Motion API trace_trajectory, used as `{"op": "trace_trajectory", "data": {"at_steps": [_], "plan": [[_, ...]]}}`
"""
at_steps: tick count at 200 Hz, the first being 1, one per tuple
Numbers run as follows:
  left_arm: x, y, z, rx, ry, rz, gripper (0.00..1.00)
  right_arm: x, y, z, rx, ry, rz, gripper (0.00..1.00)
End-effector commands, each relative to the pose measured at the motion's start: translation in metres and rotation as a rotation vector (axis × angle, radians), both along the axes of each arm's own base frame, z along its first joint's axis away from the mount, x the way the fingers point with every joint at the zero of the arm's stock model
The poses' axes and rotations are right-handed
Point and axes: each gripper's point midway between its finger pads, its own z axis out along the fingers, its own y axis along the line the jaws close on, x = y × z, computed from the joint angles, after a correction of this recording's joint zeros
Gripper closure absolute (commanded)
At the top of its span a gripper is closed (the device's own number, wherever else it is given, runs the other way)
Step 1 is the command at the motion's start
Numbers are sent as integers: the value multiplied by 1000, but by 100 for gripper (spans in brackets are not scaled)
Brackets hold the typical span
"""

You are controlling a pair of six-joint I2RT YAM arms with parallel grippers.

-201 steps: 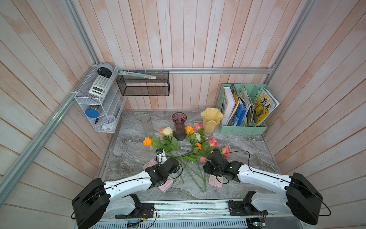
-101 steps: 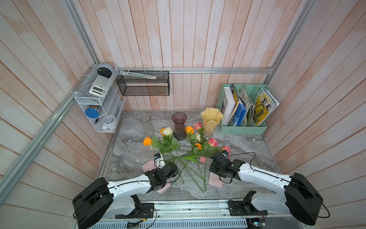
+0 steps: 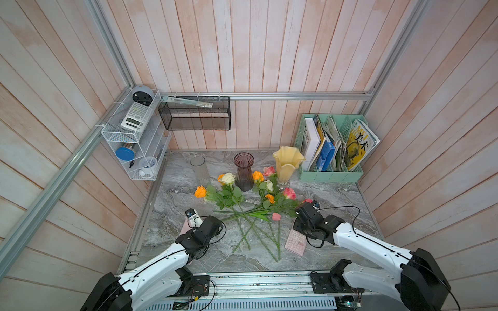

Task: Arrange the flowers in different vases according to their colors
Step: Adjust the distractor at the center of the board.

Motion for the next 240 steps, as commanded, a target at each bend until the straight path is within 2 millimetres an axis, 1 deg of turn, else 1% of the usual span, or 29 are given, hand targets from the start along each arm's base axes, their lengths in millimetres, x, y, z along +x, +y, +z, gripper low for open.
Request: {"op": "trace_trajectory", "data": {"at_steps": [1, 14, 24, 50, 65, 82, 113, 137, 154, 167, 187, 209, 227, 240], "plan": [[5, -5, 12, 26, -20, -74, 25, -18, 38, 8, 109, 33, 56, 53], [8, -11, 15, 7, -36, -93, 22, -30, 54, 2, 177, 66, 66, 53], [9, -14, 15, -2, -40, -109, 22, -38, 60, -2, 209, 89, 61, 53], [13, -19, 21, -2, -52, -133, 21, -52, 62, 2, 212, 94, 53, 53], [15, -22, 23, -7, -60, -144, 20, -57, 61, -2, 230, 103, 39, 53], [16, -25, 22, -18, -66, -155, 20, -62, 65, -9, 281, 119, 3, 53], [17, -28, 18, -26, -65, -164, 20, -62, 67, -25, 299, 116, -29, 53], [15, -29, 13, -30, -53, -172, 20, -58, 74, -27, 314, 105, -32, 53], [14, -28, 11, -33, -51, -169, 20, -59, 71, -30, 294, 115, -34, 53], [13, -28, 11, -36, -53, -168, 20, -61, 63, -34, 272, 117, -57, 53], [13, -27, 12, -34, -59, -169, 20, -60, 41, -37, 227, 90, -130, 54], [13, -27, 11, -28, -54, -169, 20, -60, 6, -40, 128, 45, -212, 54], [12, -27, 10, -28, -50, -171, 20, -59, -19, -37, 80, -18, -238, 54], [11, -26, 9, -23, -47, -171, 20, -62, -39, -39, 48, -15, -273, 54]]}}
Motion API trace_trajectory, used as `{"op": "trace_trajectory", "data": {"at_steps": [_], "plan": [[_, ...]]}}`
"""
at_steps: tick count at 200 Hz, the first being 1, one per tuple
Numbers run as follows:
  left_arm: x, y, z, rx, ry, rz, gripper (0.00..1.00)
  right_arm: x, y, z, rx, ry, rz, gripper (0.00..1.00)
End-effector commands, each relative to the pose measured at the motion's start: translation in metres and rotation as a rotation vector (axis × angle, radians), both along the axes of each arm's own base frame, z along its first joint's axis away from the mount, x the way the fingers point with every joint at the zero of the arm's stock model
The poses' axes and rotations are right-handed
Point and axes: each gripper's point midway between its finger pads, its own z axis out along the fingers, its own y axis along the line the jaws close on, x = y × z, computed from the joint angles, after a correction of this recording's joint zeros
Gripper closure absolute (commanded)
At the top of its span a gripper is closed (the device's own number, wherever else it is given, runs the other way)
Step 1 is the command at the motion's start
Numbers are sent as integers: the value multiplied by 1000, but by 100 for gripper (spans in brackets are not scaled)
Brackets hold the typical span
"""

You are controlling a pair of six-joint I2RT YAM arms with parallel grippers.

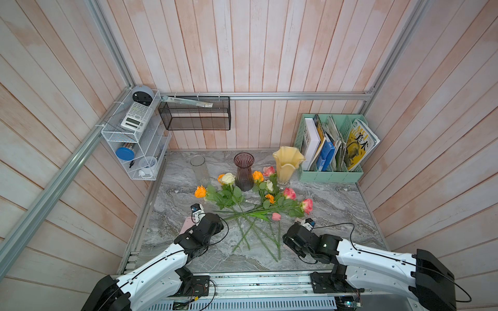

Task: Arrange the flowers in different vases according to their colors
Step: Adjust the distractor at the center of the board, then move the distractor to the center of the board.

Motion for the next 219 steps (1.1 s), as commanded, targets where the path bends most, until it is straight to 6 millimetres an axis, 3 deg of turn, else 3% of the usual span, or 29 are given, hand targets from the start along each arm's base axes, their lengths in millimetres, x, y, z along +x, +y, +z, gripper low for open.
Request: {"op": "trace_trajectory", "data": {"at_steps": [1, 22, 50, 67, 100, 125, 160, 186, 219], "plan": [[-2, 3, -4, 17, 4, -6, 20, -11, -69, -19, -218, 19, -106, 54], [-3, 4, -3, 17, 3, -6, 20, -13, -98, -12, -257, 17, -159, 54], [-2, 4, -3, 21, 2, -2, 20, 3, -79, 14, -150, -110, -98, 54], [-1, 3, -4, 23, 4, -3, 20, 8, -58, 22, -96, -116, -34, 54], [-1, 4, -5, 24, 8, -3, 20, 14, 7, 32, 12, -129, 143, 54], [-3, 4, -6, 16, 5, -2, 20, 25, 41, 40, 85, -149, 178, 57], [-6, 7, -6, 16, 4, 1, 20, 22, 55, 26, 75, -59, 199, 68], [-8, 7, -8, 11, 1, -1, 20, 16, 55, 10, 80, -12, 193, 69], [-9, 7, -10, 8, 4, -3, 20, 19, 54, 5, 61, -13, 184, 69]]}}
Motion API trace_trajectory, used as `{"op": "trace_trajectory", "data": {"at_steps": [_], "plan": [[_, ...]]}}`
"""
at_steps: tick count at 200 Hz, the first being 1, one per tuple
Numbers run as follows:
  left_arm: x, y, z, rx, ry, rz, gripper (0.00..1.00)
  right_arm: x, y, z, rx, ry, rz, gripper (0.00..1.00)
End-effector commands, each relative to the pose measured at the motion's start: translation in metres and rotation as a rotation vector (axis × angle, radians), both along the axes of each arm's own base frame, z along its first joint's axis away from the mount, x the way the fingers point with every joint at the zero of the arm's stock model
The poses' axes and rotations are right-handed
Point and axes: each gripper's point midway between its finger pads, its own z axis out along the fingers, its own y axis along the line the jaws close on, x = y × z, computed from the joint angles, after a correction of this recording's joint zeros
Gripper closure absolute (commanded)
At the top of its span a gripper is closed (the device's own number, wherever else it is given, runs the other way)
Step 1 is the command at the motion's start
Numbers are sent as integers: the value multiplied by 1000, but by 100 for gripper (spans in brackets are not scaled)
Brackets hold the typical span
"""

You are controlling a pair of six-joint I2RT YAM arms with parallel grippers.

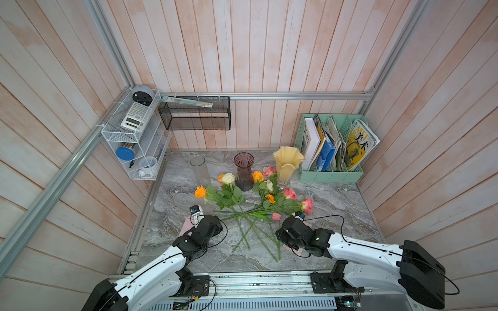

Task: Arrange the flowers in different vases according to their colors
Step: Move the distractor to the center of the board.

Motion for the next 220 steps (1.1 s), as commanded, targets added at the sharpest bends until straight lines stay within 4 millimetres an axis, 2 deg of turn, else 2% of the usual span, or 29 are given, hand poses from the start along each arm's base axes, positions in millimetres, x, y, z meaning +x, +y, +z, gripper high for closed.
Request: {"op": "trace_trajectory", "data": {"at_steps": [1, 39, 77, 105, 126, 143, 159, 182, 200, 220], "plan": [[-2, 2, -5, 6, 4, -2, 20, -1, 1, -4, 4, 9, -4, 69], [-4, 2, -8, 4, 9, -6, 20, -12, -13, -19, -67, 91, -41, 67], [-6, 4, -12, -5, 10, 2, 20, -18, -42, -32, -160, 116, -115, 66], [-8, 5, -15, -7, 12, 3, 20, -14, -64, -31, -246, 77, -164, 64], [-10, 6, -17, -6, 14, 3, 20, -9, -63, -24, -236, 39, -146, 64], [-10, 7, -18, -5, 15, 5, 20, -8, -72, -22, -306, 33, -129, 63], [-10, 6, -19, -8, 16, 2, 20, -10, -84, -32, -345, 63, -146, 63], [-10, 6, -19, -6, 18, 1, 20, -13, -90, -41, -391, 102, -106, 62], [-10, 6, -20, -10, 17, 3, 20, -15, -117, -45, -482, 145, -179, 62], [-11, 6, -22, -8, 22, 1, 20, -9, -139, -46, -472, 165, -259, 62]]}}
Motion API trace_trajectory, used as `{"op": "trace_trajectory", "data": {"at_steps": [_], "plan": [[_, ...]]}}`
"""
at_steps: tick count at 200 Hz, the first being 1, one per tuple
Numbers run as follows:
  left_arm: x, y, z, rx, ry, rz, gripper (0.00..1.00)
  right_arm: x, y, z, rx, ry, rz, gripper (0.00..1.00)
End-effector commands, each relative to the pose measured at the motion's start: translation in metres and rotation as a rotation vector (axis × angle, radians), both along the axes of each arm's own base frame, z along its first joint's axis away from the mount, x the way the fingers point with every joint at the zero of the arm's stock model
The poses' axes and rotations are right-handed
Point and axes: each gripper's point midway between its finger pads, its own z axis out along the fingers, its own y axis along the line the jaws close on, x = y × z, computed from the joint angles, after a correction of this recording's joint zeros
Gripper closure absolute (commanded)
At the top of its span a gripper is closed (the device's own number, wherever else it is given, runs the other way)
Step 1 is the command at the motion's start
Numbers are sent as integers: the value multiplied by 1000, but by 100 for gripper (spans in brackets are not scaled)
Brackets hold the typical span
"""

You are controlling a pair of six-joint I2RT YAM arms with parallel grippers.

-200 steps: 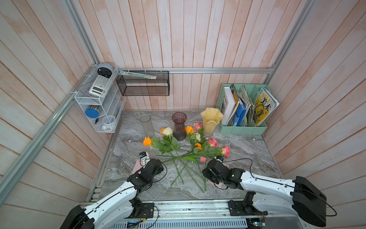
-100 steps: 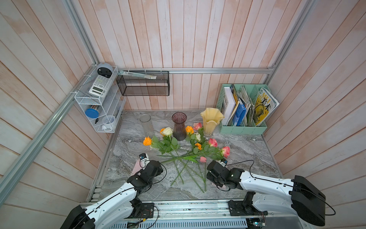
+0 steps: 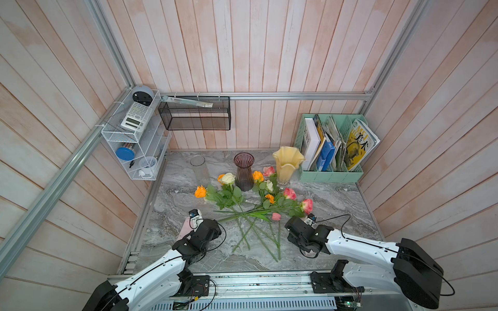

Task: Arrange the flowers in different vases according to their colors
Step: Move the distractor to the center of the board, then pick up the flower at the center of the board.

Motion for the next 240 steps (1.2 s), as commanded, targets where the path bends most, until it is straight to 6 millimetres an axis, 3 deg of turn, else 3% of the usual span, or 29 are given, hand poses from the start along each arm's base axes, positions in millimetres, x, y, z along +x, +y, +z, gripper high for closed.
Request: {"op": "trace_trajectory", "data": {"at_steps": [1, 24, 31, 52, 74, 99, 114, 141, 164, 187, 217, 240], "plan": [[-2, 1, -5, -7, 8, -1, 20, -13, -53, -13, -145, 77, -74, 62], [-4, 2, -6, -2, 9, -3, 20, -9, -91, -8, -158, 80, -212, 60], [-4, 2, -6, -3, 10, -5, 20, -2, -95, -6, -132, 61, -212, 59], [-4, 1, -4, -7, 6, -9, 20, 11, -123, 14, -172, 17, -287, 59], [-1, -2, 3, -13, -5, -16, 20, 33, -127, 37, -174, -32, -286, 57], [7, -12, 21, -35, -42, -52, 19, 78, -63, 71, 17, -169, -19, 56], [12, -22, 38, -65, -85, -95, 17, 86, -14, 88, 36, -195, 197, 55], [15, -34, 65, -126, -171, -157, 13, 67, 64, 95, -4, -195, 579, 53], [15, -40, 81, -178, -248, -189, 11, 44, 112, 88, 11, -205, 787, 55], [16, -31, 82, -178, -267, -141, 9, 27, 140, 74, -35, -173, 937, 58], [18, -37, 73, -172, -230, -152, 9, 16, 166, 60, -111, -143, 1068, 59], [18, -36, 71, -159, -220, -147, 9, 12, 182, 62, -122, -151, 1115, 62]]}}
